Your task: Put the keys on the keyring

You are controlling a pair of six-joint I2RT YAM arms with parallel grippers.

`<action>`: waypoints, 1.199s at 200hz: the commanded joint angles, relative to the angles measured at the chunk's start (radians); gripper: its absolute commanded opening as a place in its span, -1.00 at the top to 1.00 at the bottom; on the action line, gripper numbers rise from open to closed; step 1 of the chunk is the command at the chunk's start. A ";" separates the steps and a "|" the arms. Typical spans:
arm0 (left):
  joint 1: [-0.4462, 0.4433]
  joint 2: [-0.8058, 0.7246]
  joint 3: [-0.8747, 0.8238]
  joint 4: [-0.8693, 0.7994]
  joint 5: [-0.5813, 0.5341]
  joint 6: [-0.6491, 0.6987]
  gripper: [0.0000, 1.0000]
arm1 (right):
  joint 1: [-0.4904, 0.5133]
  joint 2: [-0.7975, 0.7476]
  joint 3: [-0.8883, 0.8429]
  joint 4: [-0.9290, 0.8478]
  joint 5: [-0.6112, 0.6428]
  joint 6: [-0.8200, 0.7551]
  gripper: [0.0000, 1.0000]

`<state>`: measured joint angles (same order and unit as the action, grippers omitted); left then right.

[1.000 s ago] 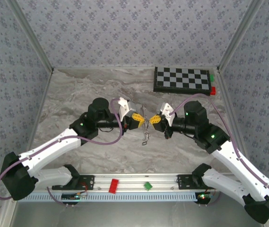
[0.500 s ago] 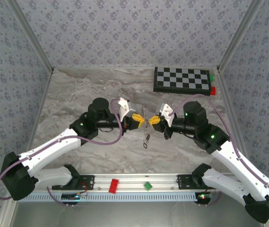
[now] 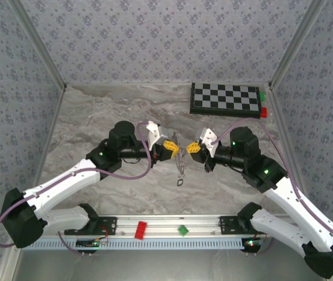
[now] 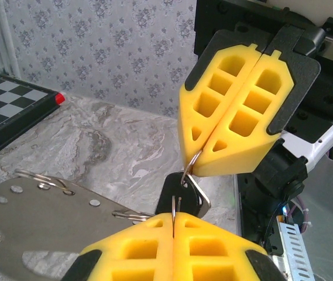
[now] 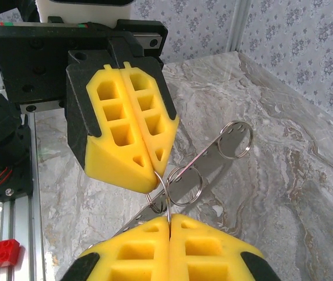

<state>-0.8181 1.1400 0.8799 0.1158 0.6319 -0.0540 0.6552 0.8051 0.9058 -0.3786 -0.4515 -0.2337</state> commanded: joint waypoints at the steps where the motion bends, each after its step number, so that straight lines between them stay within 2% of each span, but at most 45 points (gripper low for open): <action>1: 0.004 -0.008 0.011 0.045 0.018 0.002 1.00 | 0.004 0.003 0.009 0.000 -0.004 -0.016 1.00; 240: 0.004 0.001 0.015 0.040 0.025 0.001 1.00 | 0.029 0.020 0.012 -0.001 0.002 -0.026 1.00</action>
<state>-0.8181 1.1408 0.8799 0.1158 0.6361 -0.0540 0.6769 0.8333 0.9058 -0.3786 -0.4522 -0.2440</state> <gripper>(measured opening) 0.045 0.039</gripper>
